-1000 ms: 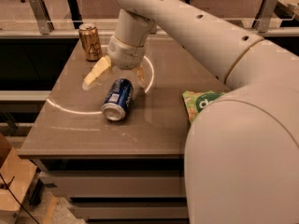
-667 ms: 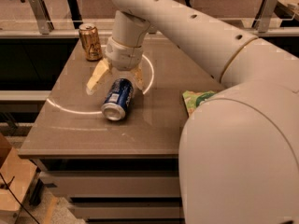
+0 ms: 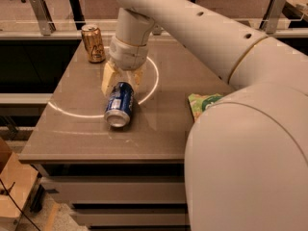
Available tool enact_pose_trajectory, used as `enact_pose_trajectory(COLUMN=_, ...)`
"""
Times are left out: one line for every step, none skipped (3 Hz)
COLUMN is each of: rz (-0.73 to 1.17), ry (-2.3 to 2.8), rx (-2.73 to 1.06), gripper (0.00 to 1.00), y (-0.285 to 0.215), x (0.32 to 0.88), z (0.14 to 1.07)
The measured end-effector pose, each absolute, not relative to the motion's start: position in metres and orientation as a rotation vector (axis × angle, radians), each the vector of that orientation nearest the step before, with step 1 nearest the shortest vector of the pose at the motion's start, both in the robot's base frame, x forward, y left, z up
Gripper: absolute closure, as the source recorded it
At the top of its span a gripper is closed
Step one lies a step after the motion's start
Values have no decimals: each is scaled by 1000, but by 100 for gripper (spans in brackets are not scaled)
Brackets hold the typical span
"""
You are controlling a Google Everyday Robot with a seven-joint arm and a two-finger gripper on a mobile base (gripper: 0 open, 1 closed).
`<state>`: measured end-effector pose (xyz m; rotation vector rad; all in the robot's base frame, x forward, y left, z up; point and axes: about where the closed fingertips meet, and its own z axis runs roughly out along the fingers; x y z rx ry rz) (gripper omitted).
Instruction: Place pepsi can upright
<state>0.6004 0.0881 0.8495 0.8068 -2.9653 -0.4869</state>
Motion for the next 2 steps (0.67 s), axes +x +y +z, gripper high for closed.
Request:
enact_pose_trajectory(rz=-635, ry=-3008, rx=851, gripper=88, y=83, x=608, z=865)
enact_pose_trajectory(rz=-862, ry=-3032, rx=947, gripper=100, y=79, x=622, z=883)
